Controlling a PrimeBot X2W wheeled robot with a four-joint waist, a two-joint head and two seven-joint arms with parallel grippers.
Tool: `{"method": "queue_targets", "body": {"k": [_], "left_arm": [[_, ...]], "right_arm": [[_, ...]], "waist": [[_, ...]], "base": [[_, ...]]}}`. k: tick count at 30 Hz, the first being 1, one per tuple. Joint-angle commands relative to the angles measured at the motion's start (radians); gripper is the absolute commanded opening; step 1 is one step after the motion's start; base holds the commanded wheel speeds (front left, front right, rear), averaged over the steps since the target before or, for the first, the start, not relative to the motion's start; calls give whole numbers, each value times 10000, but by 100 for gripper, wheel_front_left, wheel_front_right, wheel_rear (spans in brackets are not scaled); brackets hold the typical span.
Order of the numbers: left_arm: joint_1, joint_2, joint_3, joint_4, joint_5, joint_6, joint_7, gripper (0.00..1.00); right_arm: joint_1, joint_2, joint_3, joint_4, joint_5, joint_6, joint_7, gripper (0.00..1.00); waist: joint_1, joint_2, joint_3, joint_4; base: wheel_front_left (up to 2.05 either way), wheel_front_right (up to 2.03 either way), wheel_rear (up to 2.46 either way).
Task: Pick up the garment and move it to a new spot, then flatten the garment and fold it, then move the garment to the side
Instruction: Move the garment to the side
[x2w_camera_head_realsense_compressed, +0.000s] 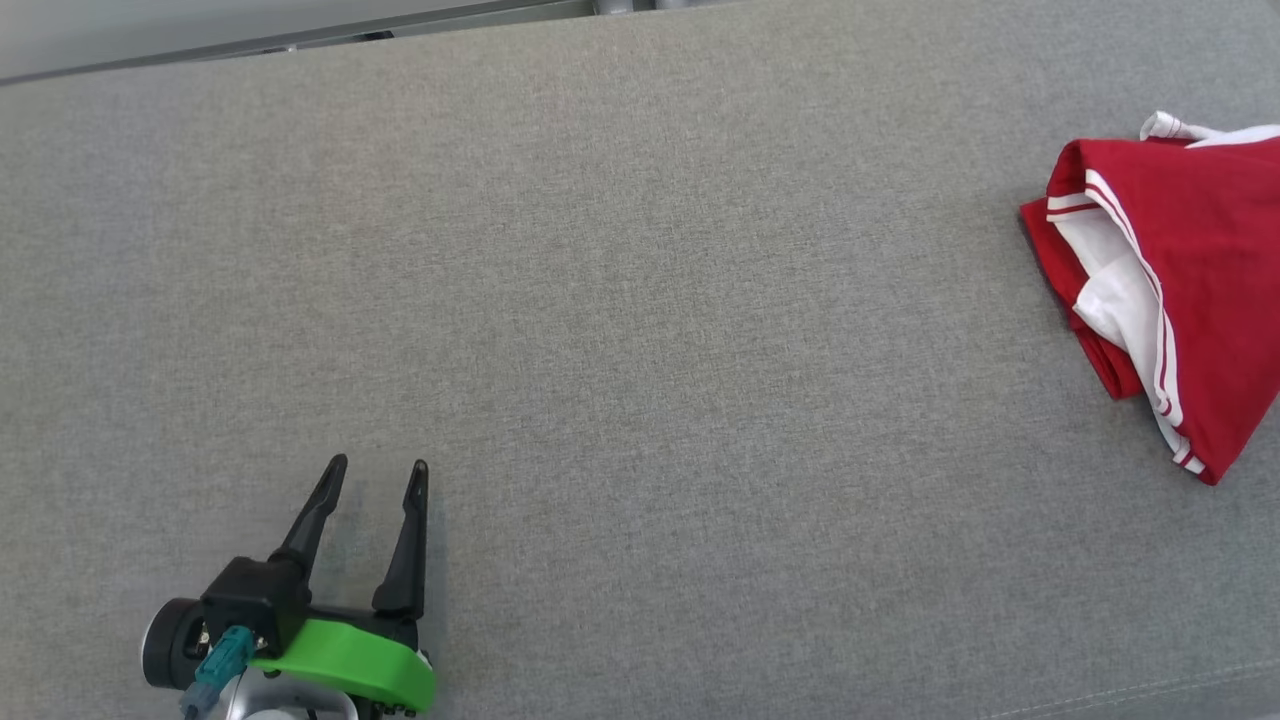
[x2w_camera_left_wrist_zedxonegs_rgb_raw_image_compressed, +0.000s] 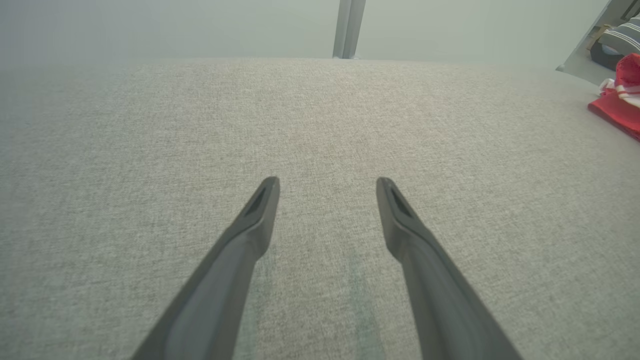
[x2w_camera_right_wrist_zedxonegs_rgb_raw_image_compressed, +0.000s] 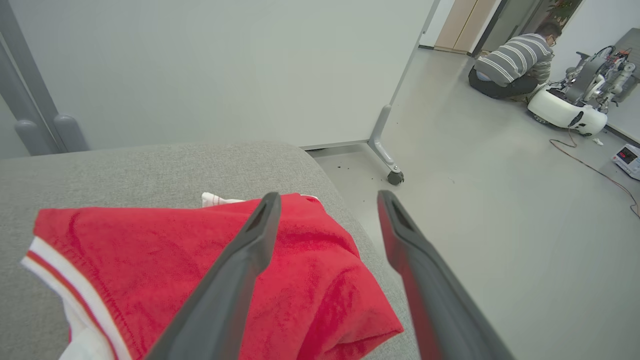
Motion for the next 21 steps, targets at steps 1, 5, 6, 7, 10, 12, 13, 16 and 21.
{"method": "queue_targets", "body": {"k": [1,5,6,7,10,12,13,16,21], "left_arm": [[97,63,122,36,-70,95,-74,100],[151,30,355,114,-126,293,-159,100],[184,31,415,128,-113,340,-186,100],[223,5,482,148,-138,383,-211,100],[322,9,607,240,-104,482,-275,100],[411,-15,732,340,-54,597,-284,100],[466,-16,789,381,-55,621,-302,100],[605,5,997,585,-76,561,-339,100],[695,18,1518,765,52,447,-339,100]], "right_arm": [[491,34,134,-395,241,-4,-531,100],[1502,330,526,-1333,662,-4,-1441,100],[1753,492,725,-1576,821,-2,-1672,100],[2054,615,1003,-1742,952,-2,-1887,100],[2678,742,1512,-1974,1087,-8,-2366,100],[3121,1077,1973,-2088,1267,-7,-2766,100],[3306,1237,2124,-2143,1315,-7,-2987,100],[3994,1612,2515,-2103,1415,-7,-3470,100],[4623,2040,2935,-1861,720,-5,-3872,100]], "waist": [[0,88,-475,244],[0,88,-900,511],[0,88,-994,555],[0,88,-1102,601],[0,88,-1308,684],[0,88,-1509,789],[0,88,-1601,847],[0,88,-1860,1049],[0,88,-2065,1274]], "base": [[0,0,0],[0,0,0],[0,0,0],[0,0,0],[0,0,0],[0,0,0],[0,0,0],[0,0,0],[0,0,0]]}}
